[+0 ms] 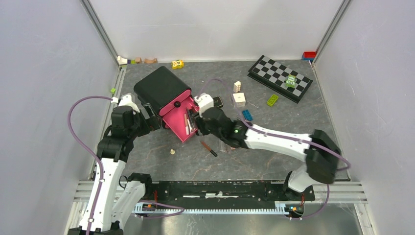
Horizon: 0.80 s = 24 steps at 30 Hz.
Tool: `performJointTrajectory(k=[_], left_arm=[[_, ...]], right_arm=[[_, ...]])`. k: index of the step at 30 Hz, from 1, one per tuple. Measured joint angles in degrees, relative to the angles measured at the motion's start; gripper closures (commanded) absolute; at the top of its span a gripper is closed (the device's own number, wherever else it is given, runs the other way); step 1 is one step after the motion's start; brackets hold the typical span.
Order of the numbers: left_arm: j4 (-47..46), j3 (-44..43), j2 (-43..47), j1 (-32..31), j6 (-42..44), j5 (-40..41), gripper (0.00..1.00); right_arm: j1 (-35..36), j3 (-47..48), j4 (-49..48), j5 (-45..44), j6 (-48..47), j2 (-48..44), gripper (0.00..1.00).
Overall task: Organize the makeup
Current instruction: Pick up the makeup from the center of the board.
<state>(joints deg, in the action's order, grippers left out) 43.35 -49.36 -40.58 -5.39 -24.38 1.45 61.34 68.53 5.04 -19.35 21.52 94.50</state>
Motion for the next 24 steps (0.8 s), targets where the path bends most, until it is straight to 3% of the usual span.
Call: performJointTrajectory(k=[5,11,24], left_arm=[[0.02,0.00,-0.48,0.00,0.00,0.00,0.00],[0.02,0.00,-0.48,0.00,0.00,0.02,0.00],[-0.15,0.00,-0.83,0.00,0.00,-0.28,0.00]], right_arm=[[-0.02,-13.66,-2.95,-0.94,-5.01,-12.79,0.44],[-0.22,-26.16,-4.07,3.63,-9.99,-14.23,0.41],[-0.31,-25.22,-8.52,10.58,-14.34,-4.44,0.41]])
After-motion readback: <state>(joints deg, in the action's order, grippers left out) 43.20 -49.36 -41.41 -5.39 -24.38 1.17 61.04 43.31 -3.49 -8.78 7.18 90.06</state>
